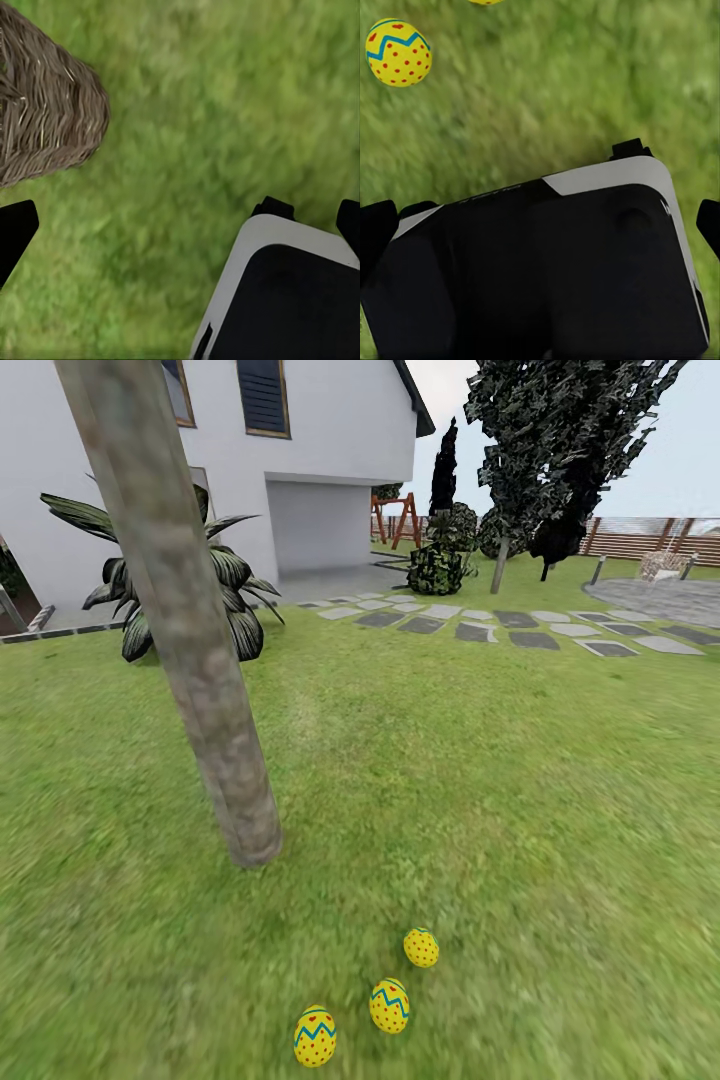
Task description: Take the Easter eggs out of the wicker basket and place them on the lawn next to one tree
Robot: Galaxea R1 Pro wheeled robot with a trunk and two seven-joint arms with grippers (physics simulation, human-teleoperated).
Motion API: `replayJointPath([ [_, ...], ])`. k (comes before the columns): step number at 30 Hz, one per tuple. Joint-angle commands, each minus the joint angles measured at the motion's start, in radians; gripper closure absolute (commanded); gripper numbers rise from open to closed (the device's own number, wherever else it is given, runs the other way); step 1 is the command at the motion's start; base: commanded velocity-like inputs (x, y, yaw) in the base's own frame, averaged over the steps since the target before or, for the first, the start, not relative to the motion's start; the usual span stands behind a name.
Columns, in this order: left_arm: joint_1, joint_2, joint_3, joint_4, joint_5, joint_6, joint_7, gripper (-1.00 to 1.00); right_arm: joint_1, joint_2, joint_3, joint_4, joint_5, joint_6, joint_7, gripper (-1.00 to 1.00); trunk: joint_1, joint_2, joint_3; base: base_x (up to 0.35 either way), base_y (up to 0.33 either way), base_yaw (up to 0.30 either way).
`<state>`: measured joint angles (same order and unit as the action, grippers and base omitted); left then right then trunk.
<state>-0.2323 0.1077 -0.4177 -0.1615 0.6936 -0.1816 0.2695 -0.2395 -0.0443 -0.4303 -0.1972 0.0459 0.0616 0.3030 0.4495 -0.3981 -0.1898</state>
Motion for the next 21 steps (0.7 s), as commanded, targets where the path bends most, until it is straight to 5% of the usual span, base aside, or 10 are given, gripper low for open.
replayJointPath([
  [1,0.002,0.000,-0.009,-0.001,0.007,-0.002,0.005,-1.00,0.002,0.000,-0.008,0.001,0.005,0.006,0.006,-1.00,0.001,-0.002,-0.002,0.000,0.000,0.000],
  [14,0.025,0.000,-0.009,0.025,0.007,-0.005,-0.017,-1.00,0.042,0.002,-0.009,0.050,0.002,-0.049,-0.034,-1.00,0.001,-0.002,0.006,0.000,0.000,0.000],
  [21,0.036,-0.001,-0.009,0.027,0.008,-0.004,-0.028,-1.00,0.046,-0.002,-0.010,0.110,0.002,-0.152,-0.037,-1.00,0.001,-0.002,0.017,0.000,0.000,0.000],
])
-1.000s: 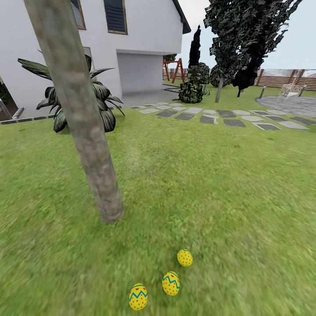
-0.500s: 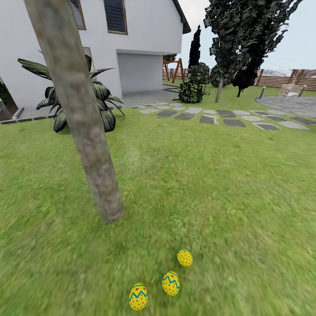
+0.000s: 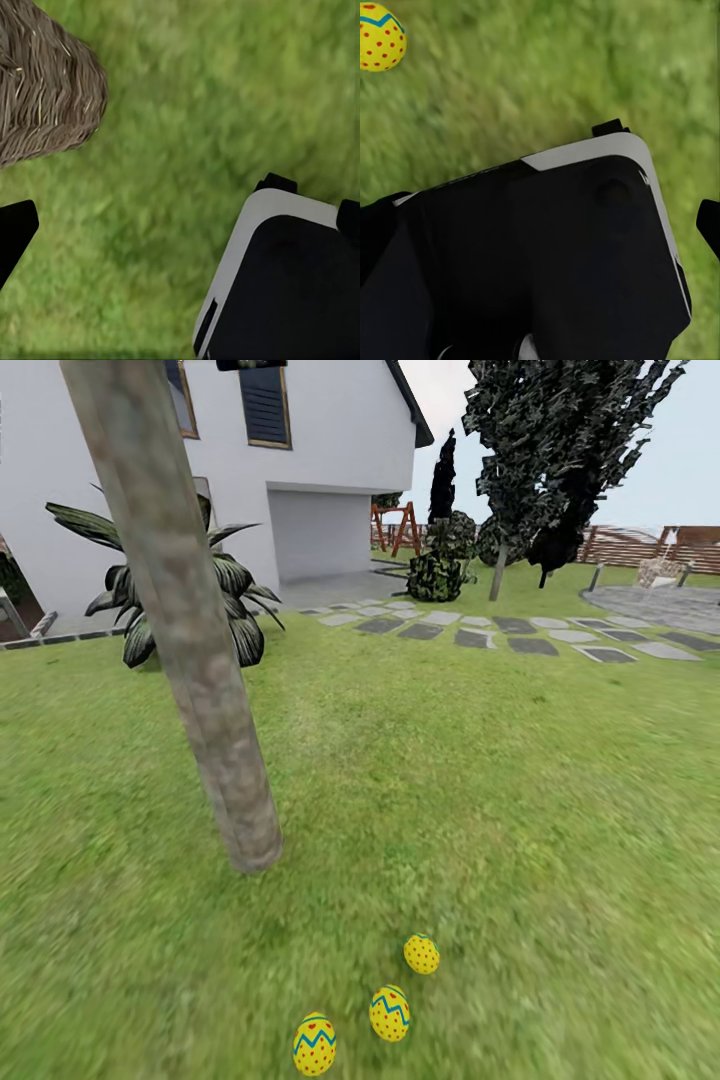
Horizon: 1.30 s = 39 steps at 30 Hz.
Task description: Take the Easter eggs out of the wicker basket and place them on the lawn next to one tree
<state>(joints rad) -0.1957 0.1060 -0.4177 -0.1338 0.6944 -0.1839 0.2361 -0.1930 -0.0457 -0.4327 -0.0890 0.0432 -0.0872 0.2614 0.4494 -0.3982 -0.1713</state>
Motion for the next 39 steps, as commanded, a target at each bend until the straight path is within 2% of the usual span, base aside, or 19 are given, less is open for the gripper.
replayJointPath([
  [1,0.003,0.000,-0.009,-0.001,0.007,-0.002,0.004,-1.00,-0.001,-0.001,-0.007,0.009,0.004,-0.015,0.003,-1.00,0.001,-0.002,0.000,0.000,0.000,0.000],
  [13,0.030,0.000,-0.009,-0.001,0.007,-0.002,0.003,-1.00,0.012,-0.007,-0.008,0.024,0.004,-0.049,-0.040,-1.00,0.001,-0.002,0.019,0.000,0.000,0.000],
  [39,0.037,-0.002,-0.009,-0.001,0.007,-0.003,0.003,-1.00,0.026,-0.006,-0.008,0.025,0.003,-0.071,-0.045,-1.00,0.001,-0.002,0.061,0.000,0.000,0.000],
])
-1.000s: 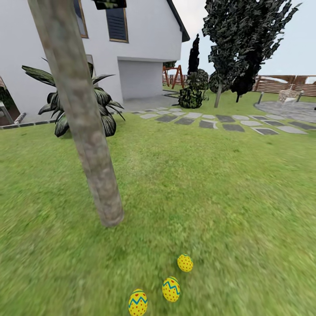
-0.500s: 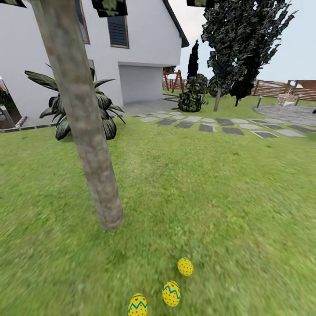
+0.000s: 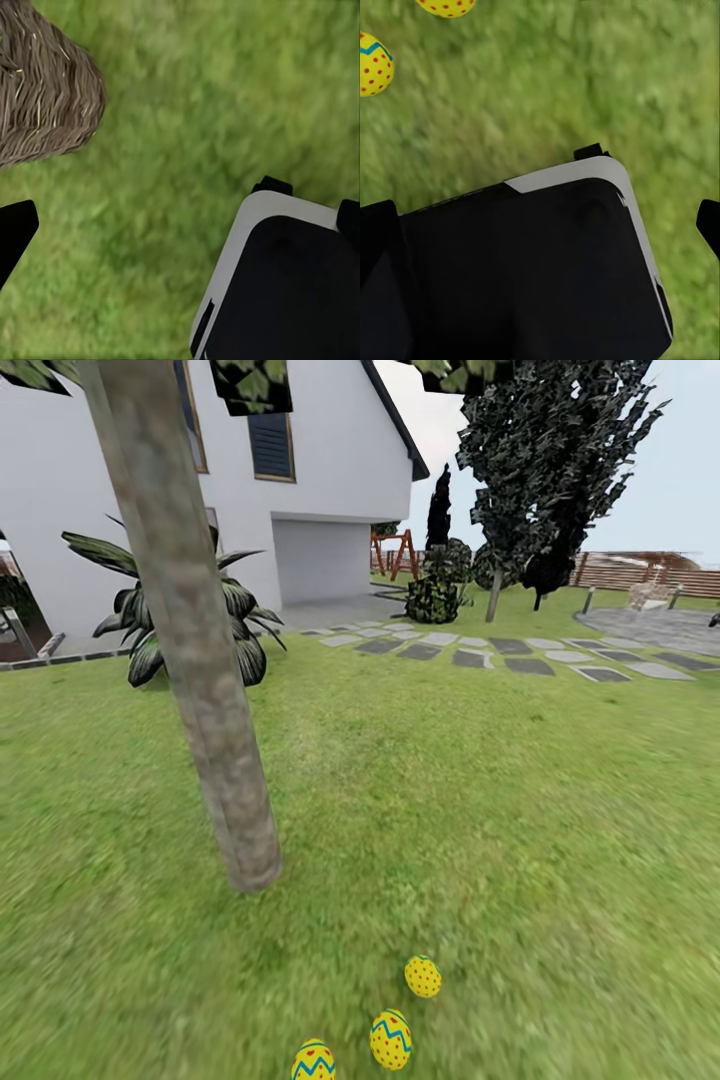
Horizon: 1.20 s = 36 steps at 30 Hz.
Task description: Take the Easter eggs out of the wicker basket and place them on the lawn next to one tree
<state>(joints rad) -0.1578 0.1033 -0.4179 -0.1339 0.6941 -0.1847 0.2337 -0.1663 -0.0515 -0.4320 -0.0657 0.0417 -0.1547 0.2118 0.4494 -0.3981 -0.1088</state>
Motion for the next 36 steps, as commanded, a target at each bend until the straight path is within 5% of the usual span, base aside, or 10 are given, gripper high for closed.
replayJointPath([
  [1,0.000,0.000,-0.009,-0.001,0.007,-0.002,0.005,-1.00,-0.001,0.000,-0.008,0.001,0.004,-0.003,0.005,-1.00,0.001,-0.002,0.000,0.000,0.000,0.000],
  [20,0.013,-0.002,-0.009,0.000,0.007,0.005,0.005,-1.00,0.000,-0.001,-0.008,0.001,0.005,-0.002,0.005,-1.00,0.001,-0.002,0.029,0.000,0.000,0.000],
  [36,0.033,-0.001,-0.006,-0.001,0.011,0.007,0.007,-1.00,0.001,0.008,-0.010,0.032,0.001,0.001,0.006,-1.00,0.001,-0.002,0.032,0.000,0.000,0.000],
])
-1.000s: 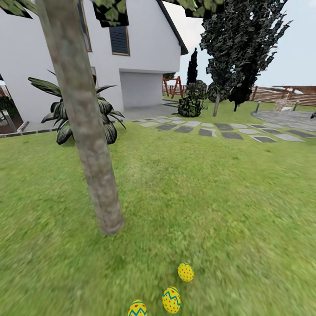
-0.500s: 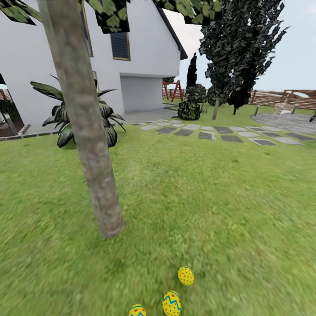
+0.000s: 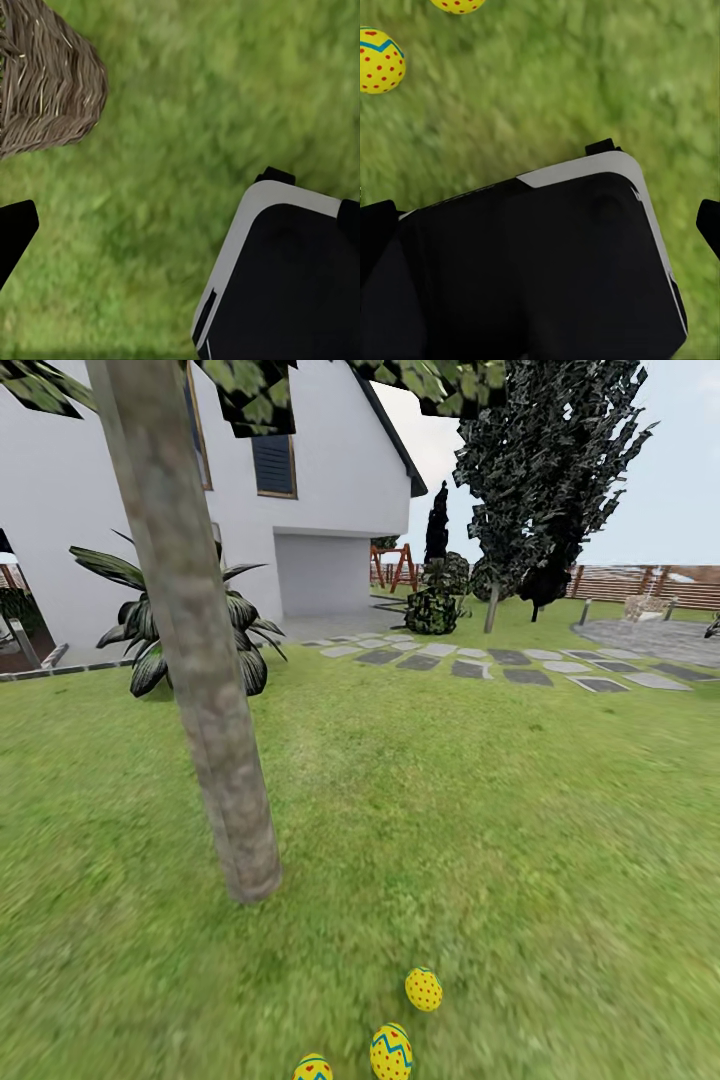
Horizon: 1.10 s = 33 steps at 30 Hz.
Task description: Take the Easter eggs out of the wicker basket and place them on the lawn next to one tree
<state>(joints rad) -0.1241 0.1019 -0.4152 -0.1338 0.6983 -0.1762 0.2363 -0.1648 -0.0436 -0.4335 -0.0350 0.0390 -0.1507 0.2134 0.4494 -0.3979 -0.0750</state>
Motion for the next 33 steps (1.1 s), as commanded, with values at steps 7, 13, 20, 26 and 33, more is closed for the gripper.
replayJointPath([
  [7,0.000,-0.001,-0.008,-0.001,0.008,-0.002,0.006,-1.00,-0.001,0.004,-0.008,0.007,0.004,-0.003,0.004,-1.00,0.001,-0.002,-0.002,0.000,0.000,0.000],
  [13,0.000,0.000,-0.007,-0.001,0.008,-0.002,0.005,-1.00,-0.001,0.002,-0.008,0.007,0.004,-0.003,0.004,-1.00,0.001,-0.002,-0.002,0.000,0.000,0.000],
  [20,0.000,0.000,-0.007,-0.001,0.008,-0.002,0.005,-1.00,-0.001,0.003,-0.008,0.007,0.004,-0.003,0.004,-1.00,0.001,-0.002,-0.002,0.000,0.000,0.000],
  [26,0.000,-0.001,-0.007,-0.001,0.008,-0.002,0.005,-1.00,-0.001,0.004,-0.008,0.007,0.004,-0.003,0.004,-1.00,0.001,-0.002,-0.002,0.000,0.000,0.000],
  [33,0.000,-0.001,-0.007,-0.001,0.009,-0.002,0.005,-1.00,-0.001,0.004,-0.008,0.007,0.004,-0.004,0.004,-1.00,0.001,-0.002,-0.002,0.000,0.000,0.000],
])
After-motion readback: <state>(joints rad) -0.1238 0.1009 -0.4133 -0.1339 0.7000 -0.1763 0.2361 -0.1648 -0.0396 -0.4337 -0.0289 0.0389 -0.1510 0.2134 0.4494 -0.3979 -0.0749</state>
